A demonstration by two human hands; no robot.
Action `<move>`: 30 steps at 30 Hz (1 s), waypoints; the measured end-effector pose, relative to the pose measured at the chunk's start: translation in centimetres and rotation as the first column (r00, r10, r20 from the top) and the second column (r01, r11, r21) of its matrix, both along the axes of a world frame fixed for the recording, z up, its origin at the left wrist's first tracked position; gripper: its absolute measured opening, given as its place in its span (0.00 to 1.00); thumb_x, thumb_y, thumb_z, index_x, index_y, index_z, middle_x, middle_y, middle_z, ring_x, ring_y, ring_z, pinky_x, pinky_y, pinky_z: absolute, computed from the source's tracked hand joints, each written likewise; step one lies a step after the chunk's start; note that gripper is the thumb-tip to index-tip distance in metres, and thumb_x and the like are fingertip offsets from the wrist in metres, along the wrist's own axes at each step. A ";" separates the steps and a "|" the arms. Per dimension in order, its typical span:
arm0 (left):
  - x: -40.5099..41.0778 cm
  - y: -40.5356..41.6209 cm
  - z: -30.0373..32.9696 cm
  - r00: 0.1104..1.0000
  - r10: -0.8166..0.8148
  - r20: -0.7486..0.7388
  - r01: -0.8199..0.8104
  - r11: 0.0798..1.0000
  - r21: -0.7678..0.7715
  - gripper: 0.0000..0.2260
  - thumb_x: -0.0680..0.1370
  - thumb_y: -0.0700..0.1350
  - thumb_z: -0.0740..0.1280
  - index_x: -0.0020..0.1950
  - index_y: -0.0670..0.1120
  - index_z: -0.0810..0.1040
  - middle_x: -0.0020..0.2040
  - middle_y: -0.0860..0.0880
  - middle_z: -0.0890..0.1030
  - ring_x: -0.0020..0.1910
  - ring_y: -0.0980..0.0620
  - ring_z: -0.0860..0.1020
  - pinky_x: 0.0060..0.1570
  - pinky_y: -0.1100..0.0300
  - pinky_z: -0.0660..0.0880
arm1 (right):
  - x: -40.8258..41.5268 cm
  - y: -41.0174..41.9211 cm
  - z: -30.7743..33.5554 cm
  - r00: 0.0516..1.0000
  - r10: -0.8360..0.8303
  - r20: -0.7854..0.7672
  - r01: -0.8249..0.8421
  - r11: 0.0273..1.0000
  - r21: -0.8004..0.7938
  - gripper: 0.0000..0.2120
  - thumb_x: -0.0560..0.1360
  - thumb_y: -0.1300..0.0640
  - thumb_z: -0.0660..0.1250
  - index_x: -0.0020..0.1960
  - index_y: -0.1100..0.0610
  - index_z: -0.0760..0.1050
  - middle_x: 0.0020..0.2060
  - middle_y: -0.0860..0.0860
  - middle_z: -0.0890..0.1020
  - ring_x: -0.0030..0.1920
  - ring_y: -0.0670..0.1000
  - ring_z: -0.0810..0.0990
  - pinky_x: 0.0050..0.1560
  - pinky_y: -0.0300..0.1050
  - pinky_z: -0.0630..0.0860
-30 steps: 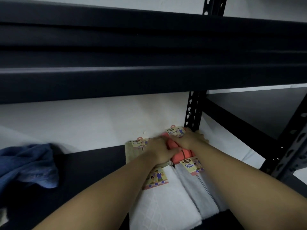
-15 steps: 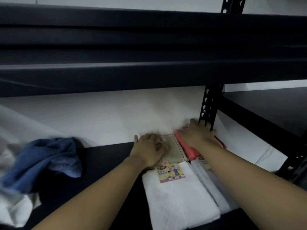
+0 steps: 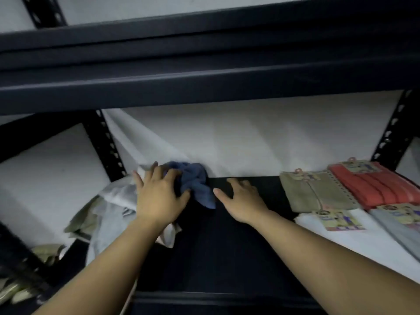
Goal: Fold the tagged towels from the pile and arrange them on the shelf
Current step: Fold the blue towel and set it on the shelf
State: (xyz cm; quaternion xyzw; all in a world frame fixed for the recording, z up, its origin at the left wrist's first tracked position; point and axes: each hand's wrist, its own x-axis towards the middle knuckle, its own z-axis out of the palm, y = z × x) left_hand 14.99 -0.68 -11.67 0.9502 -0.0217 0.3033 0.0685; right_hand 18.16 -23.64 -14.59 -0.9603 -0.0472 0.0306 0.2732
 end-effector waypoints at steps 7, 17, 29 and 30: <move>-3.2 8.8 -2.5 0.924 0.095 -0.370 -0.124 0.991 -0.055 0.54 0.62 0.87 0.50 0.82 0.59 0.53 0.84 0.45 0.53 0.82 0.40 0.49 0.75 0.27 0.49 | 1.5 9.9 2.4 0.985 0.093 0.147 -0.137 0.933 0.332 0.45 0.66 0.20 0.61 0.78 0.40 0.65 0.74 0.50 0.70 0.73 0.52 0.71 0.73 0.49 0.70; -3.7 9.5 -5.4 0.916 0.027 -0.400 -0.027 1.000 0.005 0.53 0.62 0.88 0.45 0.82 0.62 0.53 0.84 0.45 0.51 0.82 0.40 0.48 0.74 0.27 0.48 | 2.2 11.9 -1.1 0.988 0.092 0.124 -0.104 0.990 0.092 0.22 0.72 0.39 0.69 0.65 0.38 0.72 0.65 0.55 0.74 0.61 0.59 0.78 0.60 0.50 0.78; -2.1 5.7 -2.3 0.950 -0.147 -0.277 0.150 0.989 -0.011 0.32 0.79 0.70 0.50 0.73 0.51 0.70 0.76 0.49 0.72 0.80 0.45 0.60 0.75 0.29 0.41 | -4.6 1.1 0.2 0.995 0.072 0.067 -0.093 0.911 0.401 0.15 0.75 0.52 0.76 0.58 0.40 0.79 0.48 0.38 0.86 0.50 0.39 0.84 0.49 0.33 0.77; -1.9 4.8 -1.9 0.945 -0.184 -0.270 0.183 0.983 -0.030 0.28 0.80 0.67 0.53 0.70 0.51 0.72 0.72 0.49 0.75 0.78 0.46 0.65 0.75 0.30 0.41 | -5.2 0.1 0.2 0.996 0.070 0.060 -0.089 0.909 0.406 0.15 0.75 0.53 0.76 0.59 0.40 0.79 0.49 0.38 0.86 0.51 0.39 0.84 0.50 0.34 0.78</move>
